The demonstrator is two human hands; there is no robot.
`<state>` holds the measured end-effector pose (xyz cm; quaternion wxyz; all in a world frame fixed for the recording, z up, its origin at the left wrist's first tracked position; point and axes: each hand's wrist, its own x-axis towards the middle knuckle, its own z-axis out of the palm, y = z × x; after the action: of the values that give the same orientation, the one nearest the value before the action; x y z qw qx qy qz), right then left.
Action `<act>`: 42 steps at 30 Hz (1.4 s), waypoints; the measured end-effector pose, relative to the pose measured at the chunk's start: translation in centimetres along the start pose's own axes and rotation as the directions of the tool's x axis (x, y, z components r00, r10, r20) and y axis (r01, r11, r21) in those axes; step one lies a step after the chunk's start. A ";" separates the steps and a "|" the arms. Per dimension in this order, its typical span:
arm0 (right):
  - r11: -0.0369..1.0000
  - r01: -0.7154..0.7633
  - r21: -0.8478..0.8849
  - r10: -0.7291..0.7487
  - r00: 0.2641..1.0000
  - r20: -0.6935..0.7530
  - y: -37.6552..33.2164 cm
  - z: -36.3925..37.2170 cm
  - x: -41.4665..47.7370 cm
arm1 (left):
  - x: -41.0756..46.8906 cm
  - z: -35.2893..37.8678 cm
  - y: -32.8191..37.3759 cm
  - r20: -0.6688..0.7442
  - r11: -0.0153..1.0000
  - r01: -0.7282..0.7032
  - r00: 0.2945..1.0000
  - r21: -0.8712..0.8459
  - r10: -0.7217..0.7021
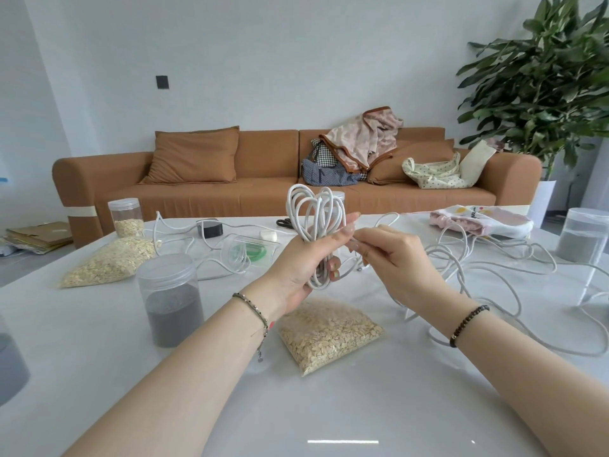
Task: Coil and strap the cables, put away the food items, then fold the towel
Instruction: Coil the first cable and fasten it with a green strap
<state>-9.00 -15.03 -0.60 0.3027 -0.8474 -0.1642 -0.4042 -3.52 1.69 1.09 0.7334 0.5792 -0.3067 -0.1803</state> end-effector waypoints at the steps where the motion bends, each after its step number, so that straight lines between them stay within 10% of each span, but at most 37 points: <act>1: 1.000 0.003 -0.004 -0.003 1.000 0.005 0.0 0.1 0.0 | 0.0 0.1 -0.1 -0.012 1.000 -0.006 1.000 0.000 0.006; 18: 0.996 -0.024 -0.090 0.028 0.999 0.044 0.0 0.2 -0.1 | 0.3 -0.5 1.0 -0.190 0.933 -0.067 0.982 -0.352 -0.001; 42: 0.941 0.108 -0.322 -0.035 0.974 0.223 -1.3 0.2 -0.7 | 0.7 -1.1 -0.6 -0.216 1.000 0.004 0.976 0.007 -0.002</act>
<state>-10.00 -13.98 -0.75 0.1214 -0.9182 -0.1562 -0.3432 -2.23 1.87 0.56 0.7601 0.5985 -0.2249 -0.1164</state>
